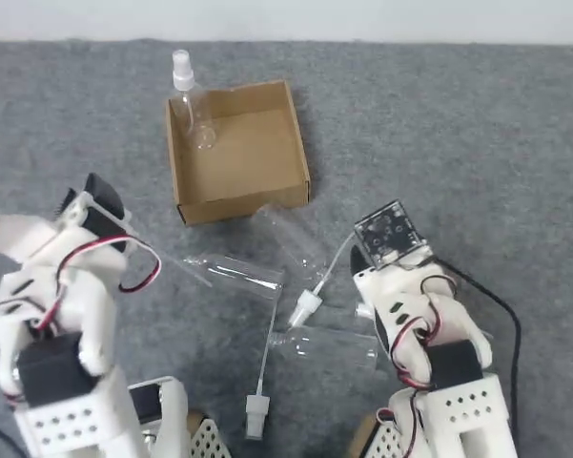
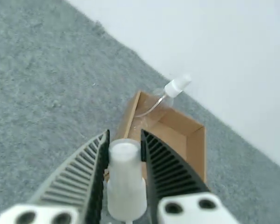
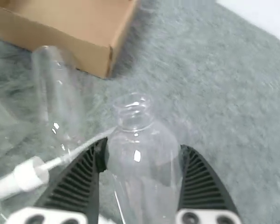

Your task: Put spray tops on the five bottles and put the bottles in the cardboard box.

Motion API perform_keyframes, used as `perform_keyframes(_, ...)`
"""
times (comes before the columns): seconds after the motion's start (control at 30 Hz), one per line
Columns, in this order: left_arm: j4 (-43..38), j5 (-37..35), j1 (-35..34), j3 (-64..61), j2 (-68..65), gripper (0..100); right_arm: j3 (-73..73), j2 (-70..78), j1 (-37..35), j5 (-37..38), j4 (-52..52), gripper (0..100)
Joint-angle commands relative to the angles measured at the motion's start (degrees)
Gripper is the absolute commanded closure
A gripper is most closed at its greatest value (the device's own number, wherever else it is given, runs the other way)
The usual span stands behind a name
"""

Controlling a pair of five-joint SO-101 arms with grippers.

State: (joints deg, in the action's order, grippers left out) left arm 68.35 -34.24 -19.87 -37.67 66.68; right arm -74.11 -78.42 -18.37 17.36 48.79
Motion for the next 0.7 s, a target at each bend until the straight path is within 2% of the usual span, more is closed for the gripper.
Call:
perform_keyframes(0.0,-2.02,-0.79,2.29,0.66,3.52,99,0.0,-3.03,-2.42,-0.44,-1.71,92.2)
perform_keyframes(0.3,-2.11,-1.23,12.48,1.01,7.82,99,-3.69,-10.51,-6.64,-0.44,-1.71,92.3)
perform_keyframes(0.57,-5.27,-2.73,13.36,0.92,10.37,99,-7.82,-19.82,-9.45,-0.44,-1.71,92.3)
perform_keyframes(0.67,-5.8,-5.89,13.36,1.01,10.46,99,-9.58,-23.08,-10.77,-0.09,-1.71,92.3)
